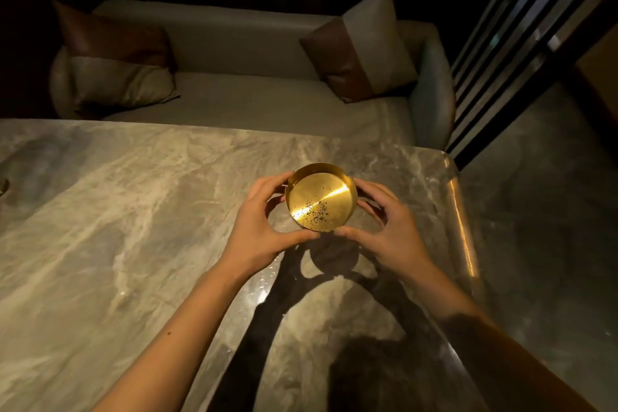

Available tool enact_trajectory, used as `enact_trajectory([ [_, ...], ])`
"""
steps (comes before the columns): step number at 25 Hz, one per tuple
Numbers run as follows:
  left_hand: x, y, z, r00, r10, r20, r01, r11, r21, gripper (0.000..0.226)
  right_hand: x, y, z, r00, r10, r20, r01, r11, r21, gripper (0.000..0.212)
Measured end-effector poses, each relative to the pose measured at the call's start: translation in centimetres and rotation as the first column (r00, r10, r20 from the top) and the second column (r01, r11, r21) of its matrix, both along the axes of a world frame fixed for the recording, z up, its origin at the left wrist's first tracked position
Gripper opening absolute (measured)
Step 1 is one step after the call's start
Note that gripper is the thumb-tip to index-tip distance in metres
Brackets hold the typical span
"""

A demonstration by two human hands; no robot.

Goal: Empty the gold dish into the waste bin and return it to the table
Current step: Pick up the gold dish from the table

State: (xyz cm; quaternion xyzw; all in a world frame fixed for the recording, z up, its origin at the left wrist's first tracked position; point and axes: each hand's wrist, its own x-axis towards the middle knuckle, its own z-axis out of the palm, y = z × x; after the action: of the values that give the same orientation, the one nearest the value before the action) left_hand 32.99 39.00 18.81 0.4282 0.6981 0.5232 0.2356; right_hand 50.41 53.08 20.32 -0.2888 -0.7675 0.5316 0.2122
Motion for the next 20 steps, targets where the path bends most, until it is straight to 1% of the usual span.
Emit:
enact_trajectory([
  [3,0.0,1.1,0.0,0.999,-0.038,-0.007,0.038,0.999,0.023,0.092,0.4,0.0,0.6,0.999,-0.046,0.014,0.045,0.998,0.034,0.083],
  [6,0.0,2.3,-0.6,0.995,-0.096,0.028,0.094,0.995,0.037,0.093,1.1,0.0,0.8,0.994,-0.107,0.037,0.105,0.992,0.065,0.082],
  [10,1.0,4.0,-1.6,0.985,-0.170,0.040,0.168,0.985,0.043,0.096,3.0,0.0,0.6,0.980,-0.189,0.061,0.187,0.981,0.046,0.082],
  [15,5.5,7.2,-1.9,0.975,-0.218,0.052,0.216,0.976,0.032,0.095,7.8,2.2,0.3,0.976,-0.215,0.046,0.216,0.976,-0.005,0.084],
  [20,12.6,12.2,-2.7,0.975,-0.214,0.052,0.214,0.977,0.000,0.093,14.7,7.6,-1.1,0.978,-0.207,0.012,0.208,0.976,-0.059,0.080],
])
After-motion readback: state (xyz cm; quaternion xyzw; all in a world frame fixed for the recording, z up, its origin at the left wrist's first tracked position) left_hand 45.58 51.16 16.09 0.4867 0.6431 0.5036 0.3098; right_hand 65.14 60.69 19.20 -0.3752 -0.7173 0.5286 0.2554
